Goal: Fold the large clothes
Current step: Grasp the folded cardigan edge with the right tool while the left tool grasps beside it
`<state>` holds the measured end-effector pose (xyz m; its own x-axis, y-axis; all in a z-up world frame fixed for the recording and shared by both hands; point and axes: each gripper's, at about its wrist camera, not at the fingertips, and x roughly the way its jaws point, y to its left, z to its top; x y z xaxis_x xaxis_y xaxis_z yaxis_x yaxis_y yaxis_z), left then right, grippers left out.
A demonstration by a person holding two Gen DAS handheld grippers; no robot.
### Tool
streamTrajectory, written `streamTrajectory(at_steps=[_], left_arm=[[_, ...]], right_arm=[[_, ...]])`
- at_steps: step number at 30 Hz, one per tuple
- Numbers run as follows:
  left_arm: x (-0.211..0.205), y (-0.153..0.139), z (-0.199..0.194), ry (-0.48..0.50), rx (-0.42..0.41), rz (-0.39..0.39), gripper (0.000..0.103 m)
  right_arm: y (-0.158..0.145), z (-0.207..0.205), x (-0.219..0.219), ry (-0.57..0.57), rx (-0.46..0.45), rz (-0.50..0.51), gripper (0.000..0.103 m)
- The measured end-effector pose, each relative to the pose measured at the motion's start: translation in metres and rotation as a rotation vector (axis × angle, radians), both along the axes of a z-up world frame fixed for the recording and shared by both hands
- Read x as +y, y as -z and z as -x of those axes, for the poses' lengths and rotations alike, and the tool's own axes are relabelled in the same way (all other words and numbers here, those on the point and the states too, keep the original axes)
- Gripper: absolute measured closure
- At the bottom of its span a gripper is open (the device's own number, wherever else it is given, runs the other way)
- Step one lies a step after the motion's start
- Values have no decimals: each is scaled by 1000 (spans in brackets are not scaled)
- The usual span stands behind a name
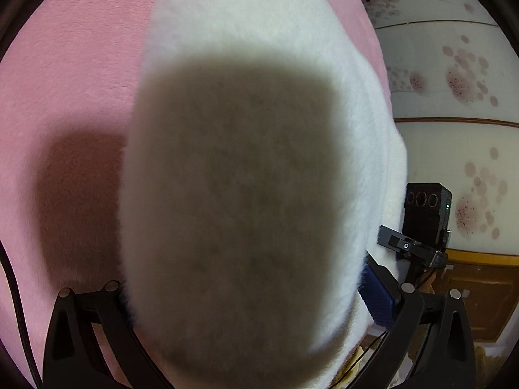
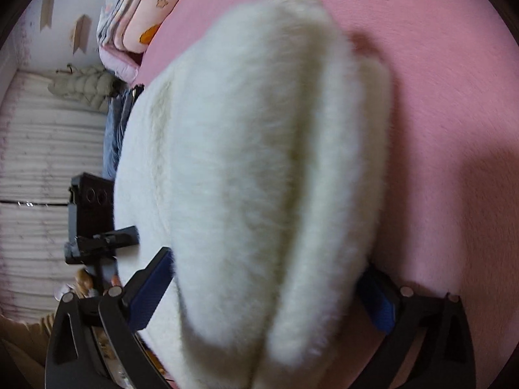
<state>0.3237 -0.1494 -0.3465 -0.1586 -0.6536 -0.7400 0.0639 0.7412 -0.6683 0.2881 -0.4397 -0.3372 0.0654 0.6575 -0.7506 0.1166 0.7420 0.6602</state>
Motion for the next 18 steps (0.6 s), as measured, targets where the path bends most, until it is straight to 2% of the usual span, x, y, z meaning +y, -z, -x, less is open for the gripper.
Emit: streamTrajectory(at_steps=[3,5,7,9,10,12,16,18], left_arm=[[-8,-2,-2,5,-10,-17,0],[-17,-10,-2,9,-54,-62,3],[-18,-17,1,2,-83,-90,10],[-21,-28,6,3,-121,-120,20],[-25,-39,10,9,-152,-142,23],[-29,-50,15,19,-185,-166,28],[-30,-83,28,30,-252,-201,30],[-27,-97,35,33,-267,-208,30]], right_arm=[[-3,0,2,-4,-10,6,1],[-10,7,2,-9,-29,22,15],[-15,7,3,0,-30,-7,34],[-24,10,5,-2,-51,13,44],[-27,10,6,0,-57,20,51],[-36,13,8,7,-69,41,58],[-60,23,19,14,-89,102,62],[-70,34,29,24,-85,100,62]])
